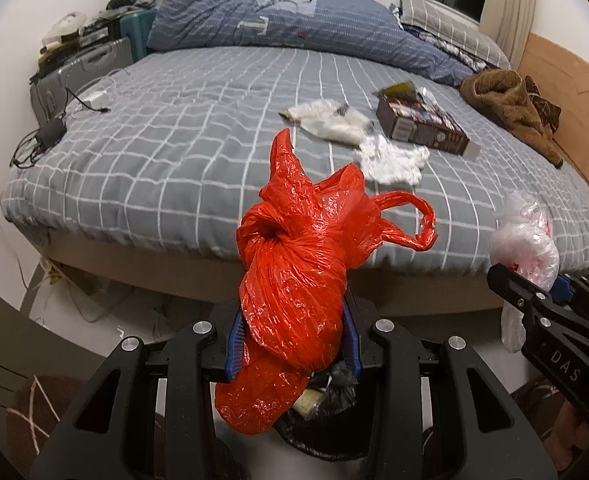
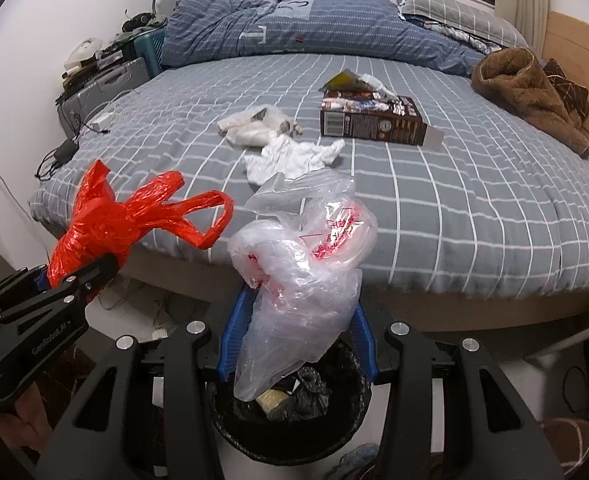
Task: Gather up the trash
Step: 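Lift the red bag and clear bag and carry them over the trash bin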
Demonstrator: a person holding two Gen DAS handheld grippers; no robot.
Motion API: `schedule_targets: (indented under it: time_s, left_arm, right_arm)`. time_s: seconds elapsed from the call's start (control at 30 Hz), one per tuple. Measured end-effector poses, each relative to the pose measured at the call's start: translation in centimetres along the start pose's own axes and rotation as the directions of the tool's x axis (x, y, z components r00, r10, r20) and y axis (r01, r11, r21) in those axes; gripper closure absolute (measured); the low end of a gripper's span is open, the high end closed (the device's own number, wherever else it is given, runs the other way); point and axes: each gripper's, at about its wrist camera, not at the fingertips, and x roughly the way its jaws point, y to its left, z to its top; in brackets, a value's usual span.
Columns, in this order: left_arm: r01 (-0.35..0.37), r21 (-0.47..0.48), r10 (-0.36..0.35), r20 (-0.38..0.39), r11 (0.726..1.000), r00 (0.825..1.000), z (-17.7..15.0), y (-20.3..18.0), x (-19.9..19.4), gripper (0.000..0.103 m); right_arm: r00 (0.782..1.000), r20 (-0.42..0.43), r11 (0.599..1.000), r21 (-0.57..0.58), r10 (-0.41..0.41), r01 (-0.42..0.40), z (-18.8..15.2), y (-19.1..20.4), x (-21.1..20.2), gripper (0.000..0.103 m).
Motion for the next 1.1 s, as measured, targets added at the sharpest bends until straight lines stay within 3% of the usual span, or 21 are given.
schedule_targets:
  time_s: [0.5, 0.77, 1.1]
  left_arm:
    - [-0.031, 0.033, 0.033, -0.062, 0.999, 0.998, -3.7, -0.6, 0.4, 0.066]
    - [-0.01, 0.048, 0.017, -0.154, 0.999, 0.988, -5.3, 0.2, 4.0, 0.066]
    - [-0.037, 0.044, 0.047, -0.247, 0.998, 0.968, -6.1, 1.6, 8.9, 0.066]
  right_arm:
    - [0.996, -0.083, 1.0, 0.002, 0.012, -0.012, -3.9, -0.1, 0.4, 0.059]
    - [0.979, -0.204, 0.999, 0.03, 0.027, -0.021, -6.1, -0.1, 4.3, 0.059]
    - [0.948, -0.317, 1.0, 0.027, 0.02, -0.013, -7.3, 0.8, 9.8, 0.059]
